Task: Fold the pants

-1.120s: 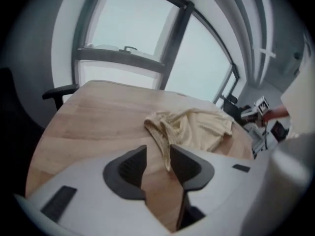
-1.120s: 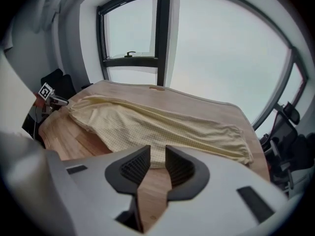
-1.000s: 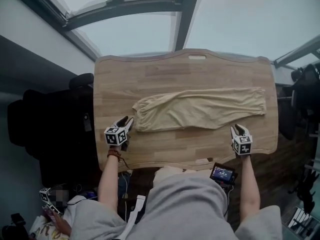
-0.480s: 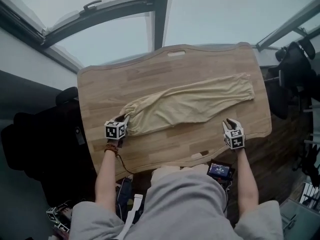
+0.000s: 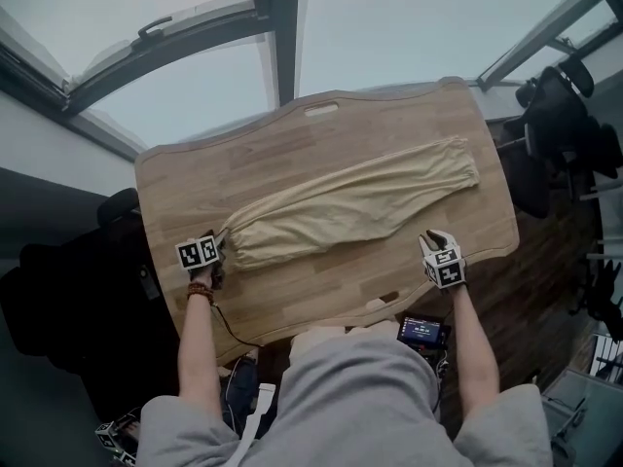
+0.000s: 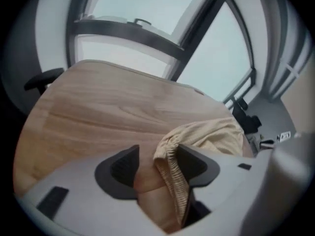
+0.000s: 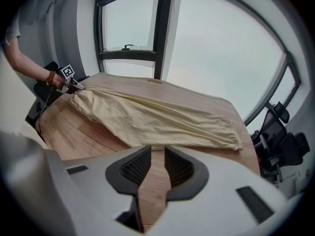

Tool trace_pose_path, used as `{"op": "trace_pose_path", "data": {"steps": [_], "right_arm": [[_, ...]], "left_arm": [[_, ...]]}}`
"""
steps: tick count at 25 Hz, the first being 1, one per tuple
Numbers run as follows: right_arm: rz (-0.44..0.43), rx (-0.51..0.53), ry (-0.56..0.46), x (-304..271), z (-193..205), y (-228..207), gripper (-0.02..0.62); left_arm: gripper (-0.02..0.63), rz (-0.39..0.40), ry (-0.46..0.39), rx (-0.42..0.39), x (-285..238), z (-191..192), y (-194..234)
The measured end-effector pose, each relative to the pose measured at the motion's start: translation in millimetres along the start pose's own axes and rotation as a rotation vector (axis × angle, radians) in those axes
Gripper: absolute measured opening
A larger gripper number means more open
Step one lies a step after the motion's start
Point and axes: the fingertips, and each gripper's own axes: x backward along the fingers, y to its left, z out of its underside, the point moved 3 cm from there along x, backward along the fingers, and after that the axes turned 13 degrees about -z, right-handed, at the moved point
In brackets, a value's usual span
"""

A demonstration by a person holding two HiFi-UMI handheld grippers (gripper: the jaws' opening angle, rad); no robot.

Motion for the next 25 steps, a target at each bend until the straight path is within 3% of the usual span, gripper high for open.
{"op": "trace_pose_path", "data": {"steps": [2,4,6,8,10,12,15,21,25], "right_arm": [[-0.011,0.022,-0.002,0.4,-6.0,4.9,0.086],[-0.027,0.036,-0.002,0.5,-10.8,9.4,0.086],[-0.037,0.046,-0.010,-1.9,-15.5,13.9,0.086],[-0.047,0.061,-0.015,-6.5,-19.2,18.7,0.086],[-0.061,0.074,-0.009,-11.5,-20.9,23.0,0.086],[-0.069,0.091,0.001,-14.3,-23.4,26.9,0.085],[-0.077,0.119,0.010,-12.4,-27.3,30.3,0.084],[-0.087,0.092,0.026,4.1,-15.5,6.4,0.084],[-0.080,0.026,-0.014,6.5,-10.1,-28.2,0.084]], "left_arm": [[0.269,-0.002,-0.071,0.113,14.9,-1.7,4.3],[0.272,-0.052,-0.208,0.107,40.8,-11.5,-1.2],[0.266,-0.094,-0.342,-0.069,63.1,-15.8,-22.8],[0.197,-0.054,-0.391,-0.290,69.7,-6.5,-58.0],[0.187,0.002,-0.337,-0.440,53.6,14.0,-83.2],[0.153,-0.006,-0.234,-0.500,25.8,36.4,-81.2],[0.156,-0.014,-0.149,-0.421,6.4,53.3,-56.8],[0.166,-0.125,-0.244,-0.325,33.5,43.1,-31.6],[0.166,-0.217,-0.265,-0.186,53.7,64.5,-16.7]]}}
